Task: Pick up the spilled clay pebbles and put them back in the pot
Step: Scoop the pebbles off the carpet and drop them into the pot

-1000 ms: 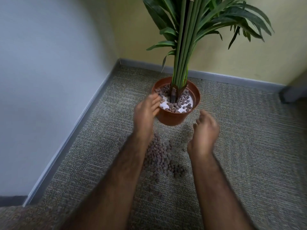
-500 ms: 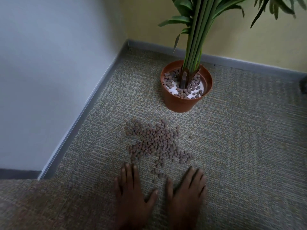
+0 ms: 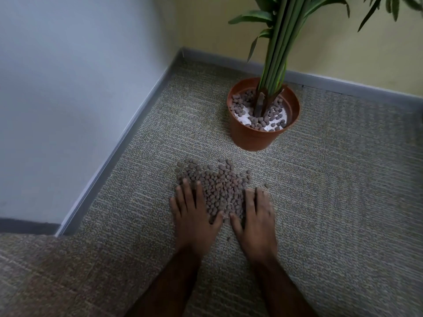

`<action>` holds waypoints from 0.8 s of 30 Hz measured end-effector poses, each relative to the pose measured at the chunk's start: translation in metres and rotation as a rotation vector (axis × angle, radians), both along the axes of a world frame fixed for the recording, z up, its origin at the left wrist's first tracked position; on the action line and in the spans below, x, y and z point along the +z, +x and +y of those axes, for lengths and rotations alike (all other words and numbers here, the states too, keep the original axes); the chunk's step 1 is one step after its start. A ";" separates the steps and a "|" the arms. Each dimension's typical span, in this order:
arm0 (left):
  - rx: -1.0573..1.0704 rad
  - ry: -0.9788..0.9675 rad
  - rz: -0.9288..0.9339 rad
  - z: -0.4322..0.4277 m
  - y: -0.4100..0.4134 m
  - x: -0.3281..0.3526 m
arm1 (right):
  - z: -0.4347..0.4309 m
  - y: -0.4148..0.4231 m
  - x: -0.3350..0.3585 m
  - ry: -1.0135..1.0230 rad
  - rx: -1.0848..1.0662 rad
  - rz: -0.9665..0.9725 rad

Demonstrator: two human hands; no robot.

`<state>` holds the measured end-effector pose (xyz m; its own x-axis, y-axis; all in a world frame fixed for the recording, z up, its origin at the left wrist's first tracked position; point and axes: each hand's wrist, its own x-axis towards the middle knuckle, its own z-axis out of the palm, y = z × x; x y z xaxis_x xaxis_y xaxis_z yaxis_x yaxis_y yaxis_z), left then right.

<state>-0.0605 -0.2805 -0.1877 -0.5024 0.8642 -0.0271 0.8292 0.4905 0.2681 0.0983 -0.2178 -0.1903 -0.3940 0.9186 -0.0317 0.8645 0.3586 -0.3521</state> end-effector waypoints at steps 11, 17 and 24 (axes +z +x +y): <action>-0.149 0.093 0.007 0.012 -0.013 0.002 | 0.044 -0.031 0.004 0.171 0.219 -0.169; -0.099 0.107 0.020 0.024 -0.016 0.002 | 0.066 -0.046 0.011 0.242 0.270 -0.233; -0.124 0.139 0.098 0.043 -0.027 0.000 | 0.073 -0.051 0.010 0.247 0.319 -0.184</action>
<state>-0.0873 -0.2375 -0.1873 -0.3864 0.9116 0.1401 0.9063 0.3471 0.2411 0.0468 -0.1451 -0.1807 -0.6670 0.7410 0.0774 0.7374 0.6715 -0.0732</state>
